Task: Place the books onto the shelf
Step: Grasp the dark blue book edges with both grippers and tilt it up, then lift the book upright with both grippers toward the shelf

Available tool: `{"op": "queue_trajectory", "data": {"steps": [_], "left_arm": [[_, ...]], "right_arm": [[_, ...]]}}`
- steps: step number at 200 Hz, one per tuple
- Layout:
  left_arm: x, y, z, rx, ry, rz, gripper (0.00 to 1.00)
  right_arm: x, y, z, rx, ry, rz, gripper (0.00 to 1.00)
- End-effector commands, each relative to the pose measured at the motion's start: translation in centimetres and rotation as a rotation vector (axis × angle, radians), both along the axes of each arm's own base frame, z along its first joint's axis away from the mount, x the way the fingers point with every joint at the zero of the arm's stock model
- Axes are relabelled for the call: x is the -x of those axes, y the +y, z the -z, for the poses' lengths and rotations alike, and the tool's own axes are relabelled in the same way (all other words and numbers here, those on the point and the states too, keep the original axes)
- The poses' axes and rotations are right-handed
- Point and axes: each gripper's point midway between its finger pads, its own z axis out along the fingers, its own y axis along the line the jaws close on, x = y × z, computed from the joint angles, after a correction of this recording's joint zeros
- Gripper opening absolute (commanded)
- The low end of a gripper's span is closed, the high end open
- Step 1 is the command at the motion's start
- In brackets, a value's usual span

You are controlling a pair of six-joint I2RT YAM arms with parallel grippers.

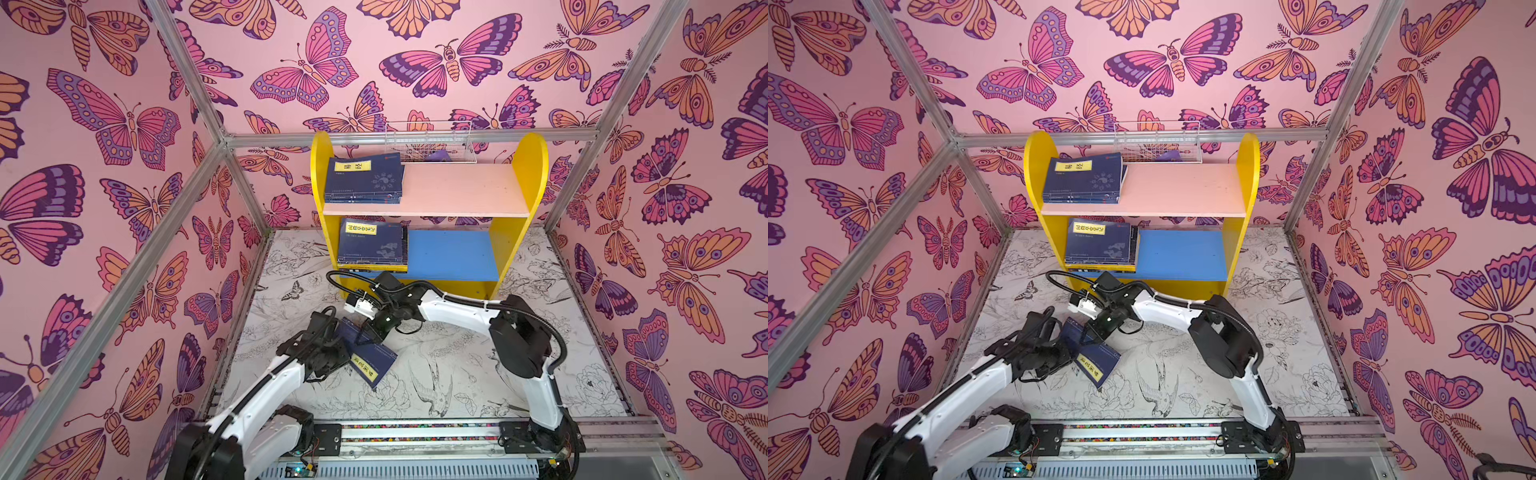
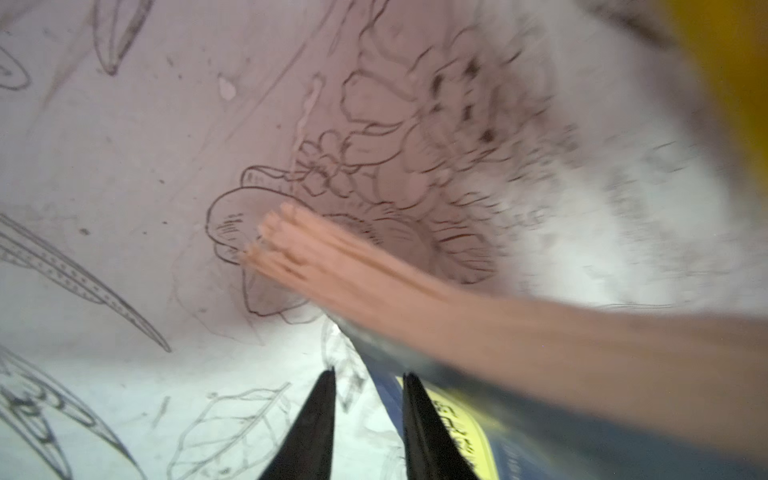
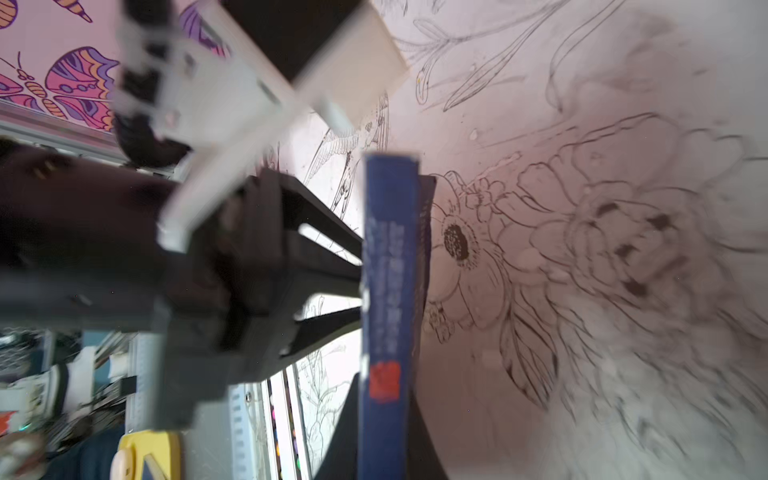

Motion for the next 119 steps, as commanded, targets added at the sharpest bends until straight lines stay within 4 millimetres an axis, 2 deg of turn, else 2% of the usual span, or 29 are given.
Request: {"op": "queue_trajectory", "data": {"steps": [1,21,25,30,46,71,85,94,119], "left_arm": [[-2.3,-1.1,-6.9,0.131,-0.249,-0.011,0.42],[-2.2,-1.6,-12.5,0.205,-0.433,0.020,0.51],[-2.1,-1.6,-13.7,0.220,-0.469,0.026,0.54],[-1.9,-1.7,-14.9,0.238,-0.509,0.035,0.57],[-1.2,-2.6,-18.7,0.314,-0.623,0.091,0.62],[-0.2,-5.3,-24.0,0.516,-0.753,0.211,0.70],[0.2,-6.7,-26.5,0.641,-0.836,0.275,0.73],[0.1,-7.2,-27.3,0.682,-0.869,0.289,0.76],[0.4,-9.3,-30.0,0.739,-0.970,0.396,0.80]], "right_arm": [[-1.9,-1.6,-11.5,-0.255,-0.185,0.084,0.00],[-2.0,-4.1,-18.4,-0.414,-0.282,0.137,0.00],[-2.3,-4.5,-19.0,-0.419,-0.313,0.159,0.00],[-1.9,-5.5,-21.4,-0.458,-0.361,0.170,0.00],[-1.9,-7.5,-25.9,-0.532,-0.466,0.230,0.00],[-4.7,-11.8,-32.2,-0.667,-0.623,0.522,0.00],[-6.1,-13.9,-35.0,-0.772,-0.658,0.673,0.00],[-6.3,-14.8,-36.6,-0.855,-0.661,0.727,0.00],[-6.7,-14.9,-38.9,-1.009,-0.589,0.775,0.00]]}}
